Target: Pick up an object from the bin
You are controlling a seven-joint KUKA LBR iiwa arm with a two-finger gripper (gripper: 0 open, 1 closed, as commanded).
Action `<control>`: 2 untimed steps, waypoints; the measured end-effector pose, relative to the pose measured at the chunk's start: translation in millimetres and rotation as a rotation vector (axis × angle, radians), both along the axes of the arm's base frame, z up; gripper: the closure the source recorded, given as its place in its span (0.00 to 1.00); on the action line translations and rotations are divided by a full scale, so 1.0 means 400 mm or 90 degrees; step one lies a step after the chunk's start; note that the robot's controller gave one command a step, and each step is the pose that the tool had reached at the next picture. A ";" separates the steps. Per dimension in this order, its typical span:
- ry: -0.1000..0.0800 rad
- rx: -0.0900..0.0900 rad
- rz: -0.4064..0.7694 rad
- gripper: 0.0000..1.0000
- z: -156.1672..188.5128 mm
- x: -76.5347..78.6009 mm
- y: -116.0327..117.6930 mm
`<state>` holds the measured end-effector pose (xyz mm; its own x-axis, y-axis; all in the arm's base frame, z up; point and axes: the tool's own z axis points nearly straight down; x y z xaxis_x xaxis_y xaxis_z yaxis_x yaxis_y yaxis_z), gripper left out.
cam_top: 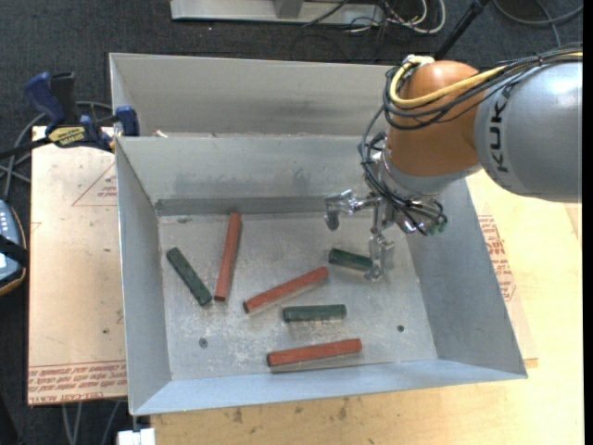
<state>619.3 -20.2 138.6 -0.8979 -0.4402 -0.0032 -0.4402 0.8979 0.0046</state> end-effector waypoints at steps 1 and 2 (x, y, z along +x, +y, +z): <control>0.004 -0.002 0.010 0.00 -0.183 -0.017 -0.034; -0.001 -0.002 0.010 1.00 -0.170 -0.010 -0.034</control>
Offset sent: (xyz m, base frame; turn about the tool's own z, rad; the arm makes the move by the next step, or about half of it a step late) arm -0.0052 -0.0147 -0.0686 -0.0183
